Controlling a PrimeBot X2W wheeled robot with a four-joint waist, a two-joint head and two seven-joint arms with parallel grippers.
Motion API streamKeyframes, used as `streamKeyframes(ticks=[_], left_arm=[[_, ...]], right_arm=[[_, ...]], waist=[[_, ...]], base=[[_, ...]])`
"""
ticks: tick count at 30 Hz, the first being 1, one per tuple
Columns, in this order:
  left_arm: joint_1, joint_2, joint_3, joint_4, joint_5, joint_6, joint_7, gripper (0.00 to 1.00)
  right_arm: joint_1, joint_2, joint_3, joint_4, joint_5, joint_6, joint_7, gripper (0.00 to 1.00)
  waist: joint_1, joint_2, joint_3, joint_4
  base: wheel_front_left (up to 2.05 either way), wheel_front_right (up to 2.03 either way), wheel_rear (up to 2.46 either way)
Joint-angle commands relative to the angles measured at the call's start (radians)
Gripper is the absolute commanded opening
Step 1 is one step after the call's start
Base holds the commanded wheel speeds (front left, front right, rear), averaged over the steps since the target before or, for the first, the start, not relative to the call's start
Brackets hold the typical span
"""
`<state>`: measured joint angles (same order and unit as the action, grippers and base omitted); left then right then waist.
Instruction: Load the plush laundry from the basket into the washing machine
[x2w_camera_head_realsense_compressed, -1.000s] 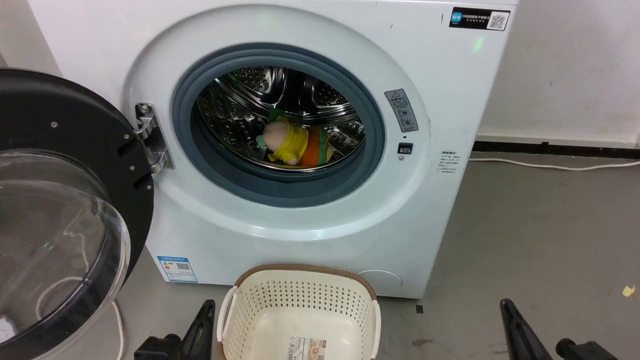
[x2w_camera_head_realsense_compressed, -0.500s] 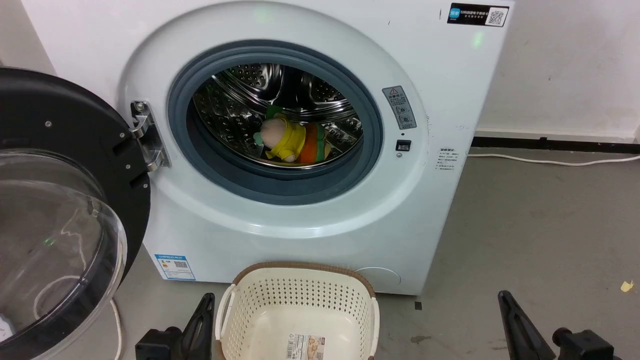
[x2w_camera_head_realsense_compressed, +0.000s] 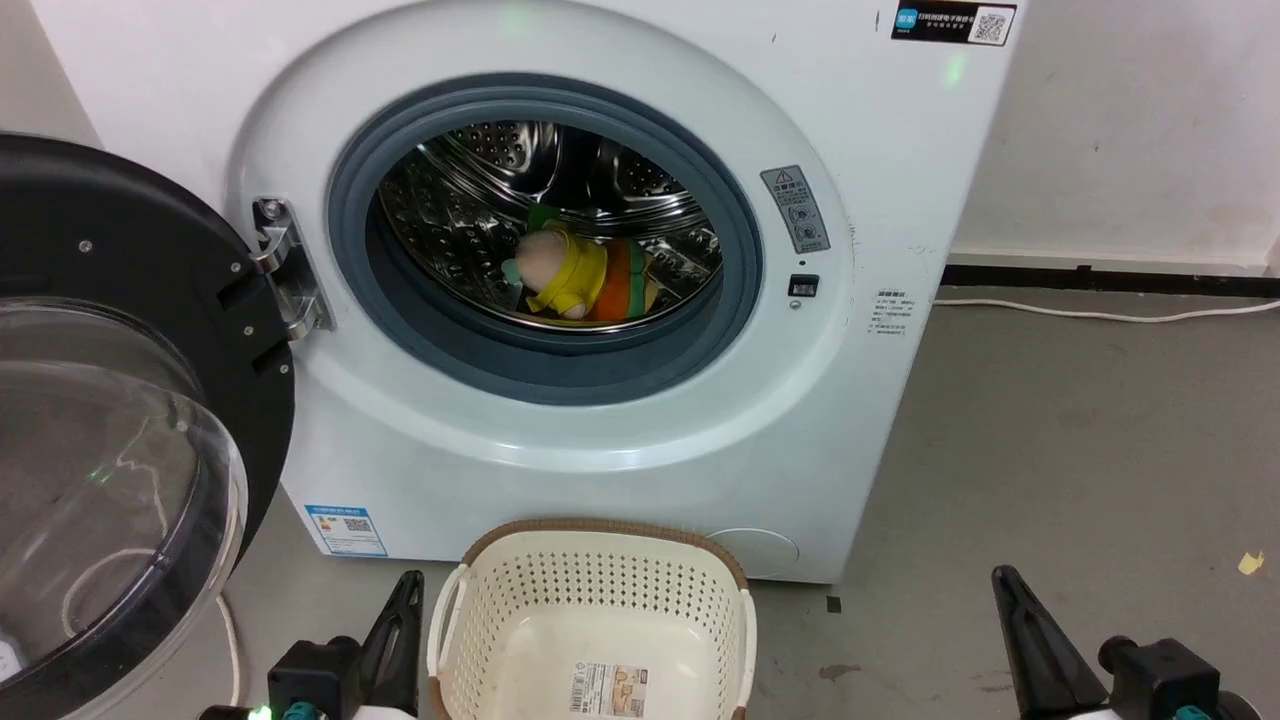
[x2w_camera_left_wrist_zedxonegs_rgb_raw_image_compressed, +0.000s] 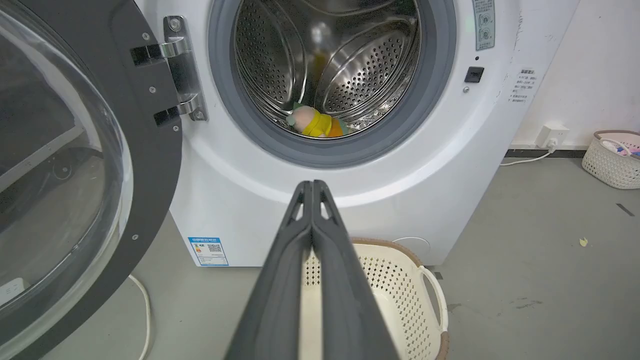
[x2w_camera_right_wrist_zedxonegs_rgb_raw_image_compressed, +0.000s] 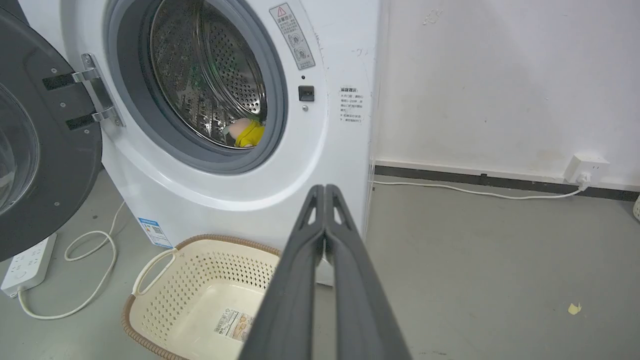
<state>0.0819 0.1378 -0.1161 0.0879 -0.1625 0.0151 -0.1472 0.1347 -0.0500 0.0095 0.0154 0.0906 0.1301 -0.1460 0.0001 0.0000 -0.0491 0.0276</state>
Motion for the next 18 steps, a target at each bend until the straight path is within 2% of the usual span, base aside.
streamKeyframes(ticks=[1, 18], left_arm=[[-0.015, -0.008, 0.007, -0.01, 0.013, -0.002, 0.008, 0.0], [-0.032, -0.028, 0.035, -0.029, 0.05, -0.005, 0.043, 0.0]], right_arm=[[-0.016, 0.0, -0.001, -0.005, -0.009, 0.0, 0.006, 0.0], [-0.046, 0.0, -0.003, -0.008, -0.03, 0.0, 0.041, 0.0]], waist=[[-0.0001, 0.0, 0.001, -0.001], [-0.0001, 0.0, 0.013, -0.007]], base=[[0.0, 0.0, 0.0], [0.0, 0.0, 0.0]])
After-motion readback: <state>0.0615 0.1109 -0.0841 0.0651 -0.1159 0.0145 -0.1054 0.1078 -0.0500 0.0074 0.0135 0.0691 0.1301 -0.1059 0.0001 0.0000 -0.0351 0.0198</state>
